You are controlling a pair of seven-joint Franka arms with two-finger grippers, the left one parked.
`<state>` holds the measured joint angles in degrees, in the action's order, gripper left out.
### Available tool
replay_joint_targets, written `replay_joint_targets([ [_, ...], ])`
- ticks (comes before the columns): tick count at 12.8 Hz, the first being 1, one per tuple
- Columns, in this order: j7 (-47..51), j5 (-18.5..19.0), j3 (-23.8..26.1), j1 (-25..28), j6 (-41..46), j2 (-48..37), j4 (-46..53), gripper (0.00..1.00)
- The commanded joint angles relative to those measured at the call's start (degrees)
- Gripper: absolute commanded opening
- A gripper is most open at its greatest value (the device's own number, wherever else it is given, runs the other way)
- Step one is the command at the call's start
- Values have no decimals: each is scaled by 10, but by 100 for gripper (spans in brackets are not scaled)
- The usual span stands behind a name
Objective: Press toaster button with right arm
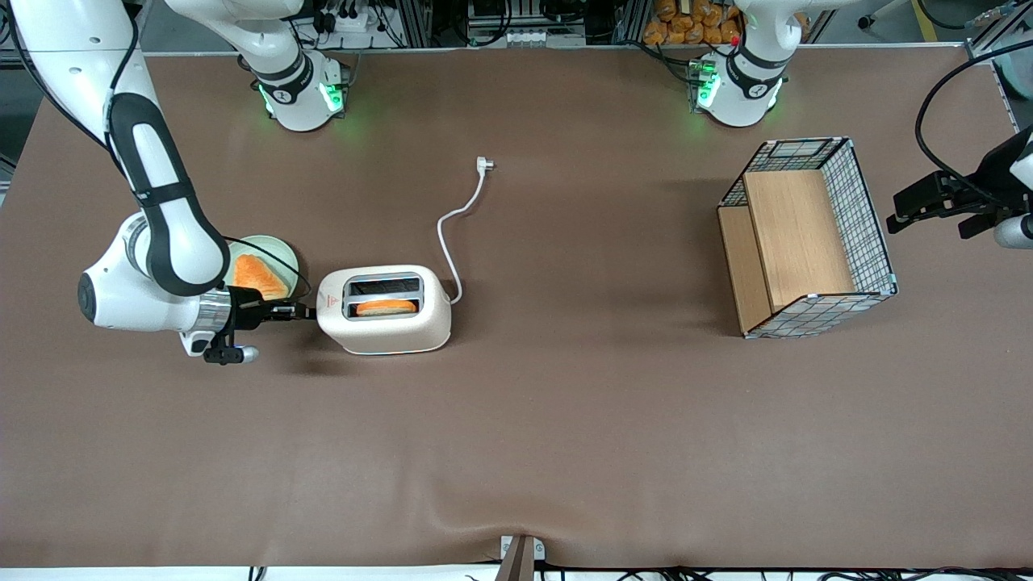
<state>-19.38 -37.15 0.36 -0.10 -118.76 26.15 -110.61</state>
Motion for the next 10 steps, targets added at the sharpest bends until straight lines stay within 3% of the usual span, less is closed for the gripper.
replay_joint_targets([
  [1, -18, -19, 2, 13, -19, 23, 4, 0],
  [10, -28, -18, 1, 8, -19, 22, 6, 0],
])
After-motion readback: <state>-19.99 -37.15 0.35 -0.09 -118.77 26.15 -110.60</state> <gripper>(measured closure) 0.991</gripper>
